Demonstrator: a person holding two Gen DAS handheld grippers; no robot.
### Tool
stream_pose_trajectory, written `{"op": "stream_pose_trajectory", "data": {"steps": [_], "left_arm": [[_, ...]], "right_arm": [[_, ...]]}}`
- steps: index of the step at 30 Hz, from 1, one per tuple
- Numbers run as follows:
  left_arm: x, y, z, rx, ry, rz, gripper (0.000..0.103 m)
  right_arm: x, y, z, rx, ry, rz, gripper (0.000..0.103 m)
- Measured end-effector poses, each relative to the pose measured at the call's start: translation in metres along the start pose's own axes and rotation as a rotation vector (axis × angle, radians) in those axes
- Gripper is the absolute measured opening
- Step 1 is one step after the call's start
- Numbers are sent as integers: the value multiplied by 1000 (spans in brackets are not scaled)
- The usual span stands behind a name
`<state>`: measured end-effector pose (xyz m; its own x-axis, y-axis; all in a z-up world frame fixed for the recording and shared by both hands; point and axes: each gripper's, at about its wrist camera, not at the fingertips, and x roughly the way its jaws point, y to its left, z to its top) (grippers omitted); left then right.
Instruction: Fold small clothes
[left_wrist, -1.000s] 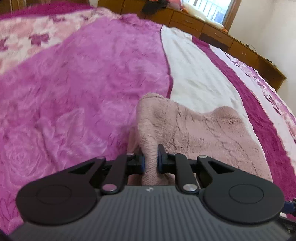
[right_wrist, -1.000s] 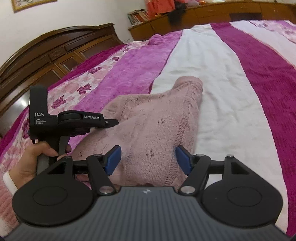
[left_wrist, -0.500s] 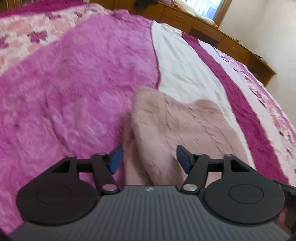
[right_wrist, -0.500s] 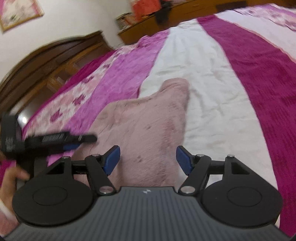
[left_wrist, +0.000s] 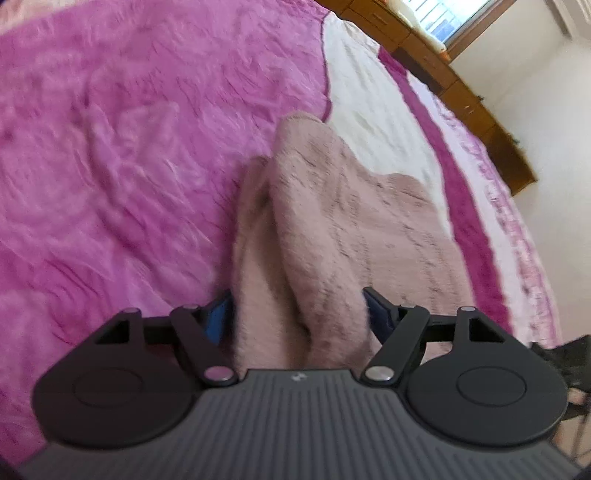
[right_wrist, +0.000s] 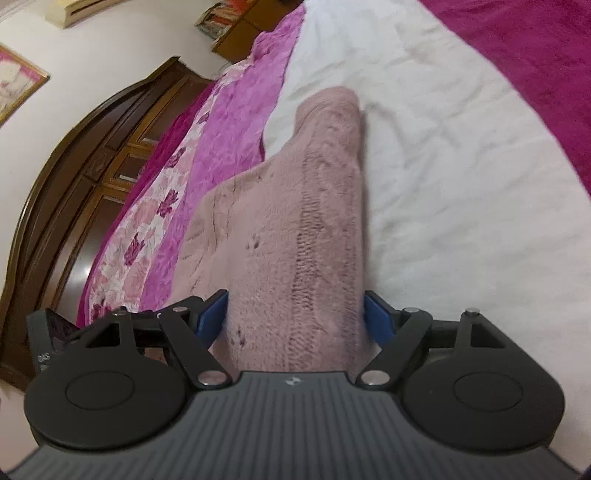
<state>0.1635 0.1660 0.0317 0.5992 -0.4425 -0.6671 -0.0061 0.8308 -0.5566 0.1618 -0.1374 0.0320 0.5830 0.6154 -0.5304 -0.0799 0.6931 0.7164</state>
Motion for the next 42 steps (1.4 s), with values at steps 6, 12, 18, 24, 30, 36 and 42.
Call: {"op": "stream_pose_trajectory", "data": {"steps": [6,12,18,24,30,36,42], "left_arm": [[-6,-5,-4,4,-37,-38,43],[-21,-20,-4,2,-40,-81,42],[-32,-43,-17,-22,-28,-174,42],[-48,-70,-44,5,-14,-233,42],[-53,-92,-82,37,28,-268,42],[-46,-97,-113,93,62,-188,42],[-44,-95,-124,150,65,-110,43]], "right_arm": [[-7,21,8,-56,-34,8,53],[-37,51,22,-99,-70,39,51],[-87,67,24,-146,-115,43,51],[-151,55,3,-125,-147,33,51],[-203,27,-35,-100,-159,-7,51],[-202,-15,-74,-38,-109,-91,51],[-187,-40,-103,-31,-81,-161,55]]}}
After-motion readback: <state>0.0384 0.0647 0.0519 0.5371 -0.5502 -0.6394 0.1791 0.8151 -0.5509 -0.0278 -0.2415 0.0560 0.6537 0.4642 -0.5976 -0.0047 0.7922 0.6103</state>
